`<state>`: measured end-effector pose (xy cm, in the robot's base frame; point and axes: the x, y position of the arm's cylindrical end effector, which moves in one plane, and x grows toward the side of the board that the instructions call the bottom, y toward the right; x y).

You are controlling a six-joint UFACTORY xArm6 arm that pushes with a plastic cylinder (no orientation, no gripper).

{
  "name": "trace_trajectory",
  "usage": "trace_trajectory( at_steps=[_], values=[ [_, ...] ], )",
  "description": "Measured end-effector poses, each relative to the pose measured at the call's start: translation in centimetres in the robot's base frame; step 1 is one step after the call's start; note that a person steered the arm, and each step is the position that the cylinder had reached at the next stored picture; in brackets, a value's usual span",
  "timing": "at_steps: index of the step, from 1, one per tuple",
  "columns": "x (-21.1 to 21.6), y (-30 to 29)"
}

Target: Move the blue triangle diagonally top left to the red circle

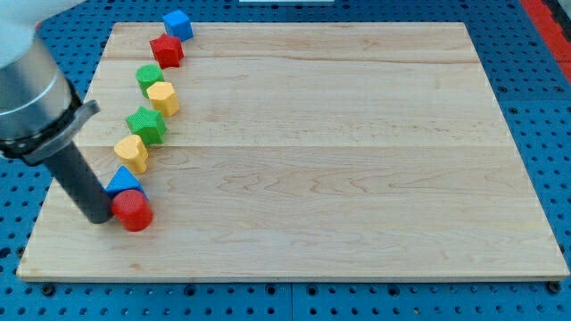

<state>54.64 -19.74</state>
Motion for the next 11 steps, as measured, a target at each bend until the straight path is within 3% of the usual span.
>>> trace_trajectory(
  at_steps=[2,3,4,5,6,8,9,11],
  values=[
    [0.2,16.4],
    [-1.6,17.2],
    [1.6,9.0],
    [2.6,-3.7],
    [-2.1,-7.4],
    [-3.7,9.5],
    [-5.3,13.8],
    [-1.0,-2.2]
  ],
)
